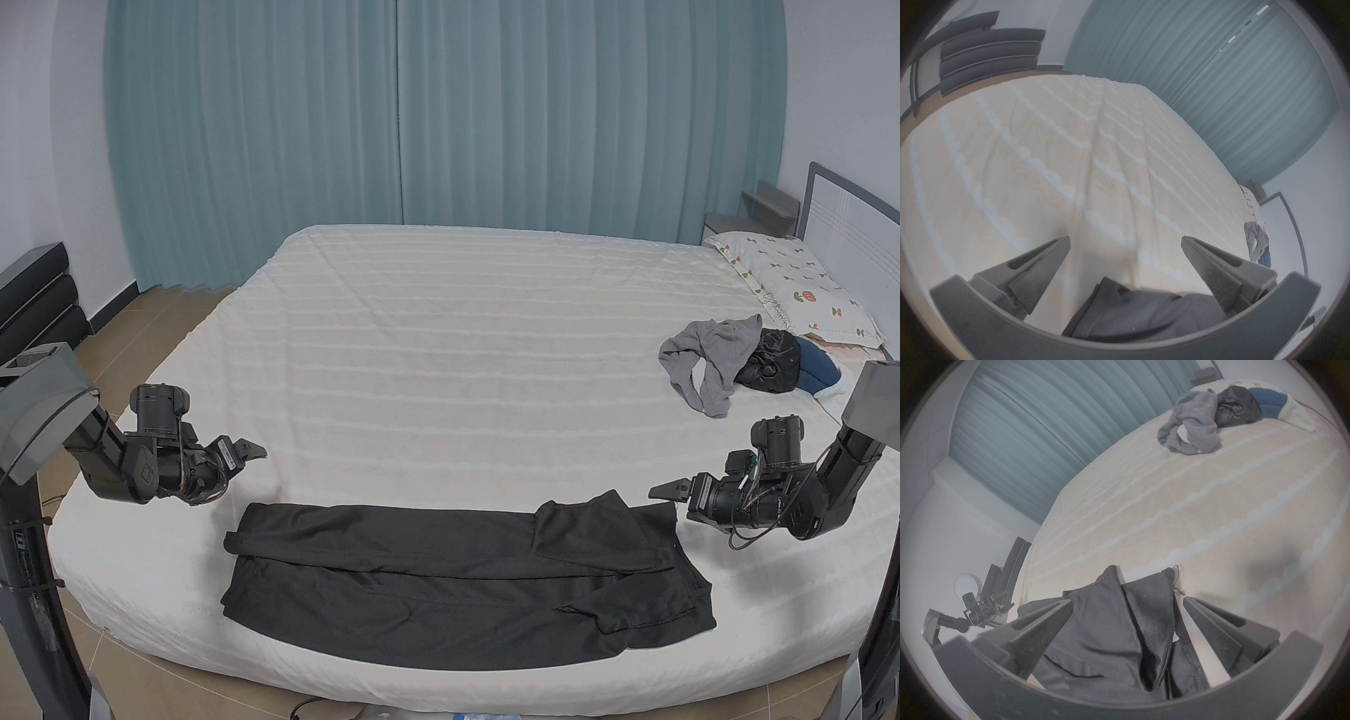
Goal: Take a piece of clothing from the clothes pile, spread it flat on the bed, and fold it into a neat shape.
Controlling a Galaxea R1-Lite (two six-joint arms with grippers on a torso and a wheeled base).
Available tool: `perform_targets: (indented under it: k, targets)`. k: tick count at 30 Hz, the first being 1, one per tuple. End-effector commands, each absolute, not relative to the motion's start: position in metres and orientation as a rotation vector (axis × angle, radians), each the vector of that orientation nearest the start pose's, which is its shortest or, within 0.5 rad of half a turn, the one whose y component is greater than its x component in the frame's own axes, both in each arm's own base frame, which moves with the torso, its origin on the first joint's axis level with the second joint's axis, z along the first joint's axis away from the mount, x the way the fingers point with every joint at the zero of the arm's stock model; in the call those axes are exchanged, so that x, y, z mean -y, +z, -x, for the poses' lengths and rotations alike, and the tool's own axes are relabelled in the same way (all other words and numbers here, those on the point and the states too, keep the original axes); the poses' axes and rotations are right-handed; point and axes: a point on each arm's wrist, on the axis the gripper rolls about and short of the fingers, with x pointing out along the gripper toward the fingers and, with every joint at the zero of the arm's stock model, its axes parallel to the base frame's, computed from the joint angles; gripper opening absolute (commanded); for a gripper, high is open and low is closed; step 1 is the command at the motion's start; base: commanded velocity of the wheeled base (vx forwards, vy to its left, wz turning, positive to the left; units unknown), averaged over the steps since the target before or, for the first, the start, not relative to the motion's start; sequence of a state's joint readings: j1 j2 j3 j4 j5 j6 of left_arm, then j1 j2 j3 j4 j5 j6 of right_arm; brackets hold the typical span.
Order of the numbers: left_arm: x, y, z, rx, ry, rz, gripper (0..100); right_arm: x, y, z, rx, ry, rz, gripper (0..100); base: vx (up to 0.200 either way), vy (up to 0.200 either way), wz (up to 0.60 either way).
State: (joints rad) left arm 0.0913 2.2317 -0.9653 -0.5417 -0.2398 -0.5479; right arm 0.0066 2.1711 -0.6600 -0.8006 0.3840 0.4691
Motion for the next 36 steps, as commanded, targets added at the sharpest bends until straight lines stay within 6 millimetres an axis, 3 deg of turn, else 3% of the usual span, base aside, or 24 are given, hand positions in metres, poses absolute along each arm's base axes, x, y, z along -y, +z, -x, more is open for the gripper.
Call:
perform_targets:
  k: [1,12,13,23,36]
  targets:
    - [-0.032,-0.004,-0.402,-0.772,0.098,0.705,100,-0.009,-0.004,-0.343,-0.807,0.166,-0.645,100,0.000,0.000,0.00]
    - [-0.023,-0.011,-0.391,-0.825,0.091,0.706,100,-0.010,-0.002,-0.347,-0.797,0.155,-0.686,100,0.000,0.000,0.00]
    - [-0.023,-0.011,-0.390,-0.826,0.092,0.706,0,-0.010,-0.002,-0.347,-0.799,0.154,-0.686,100,0.000,0.000,0.00]
    - [-0.018,-0.007,-0.384,-0.834,0.081,0.703,0,-0.012,-0.013,-0.348,-0.828,0.144,-0.684,100,0.000,0.000,0.00]
    - [-0.029,0.011,-0.382,-0.783,0.110,0.757,0,-0.013,-0.013,-0.348,-0.825,0.147,-0.683,100,0.000,0.000,0.00]
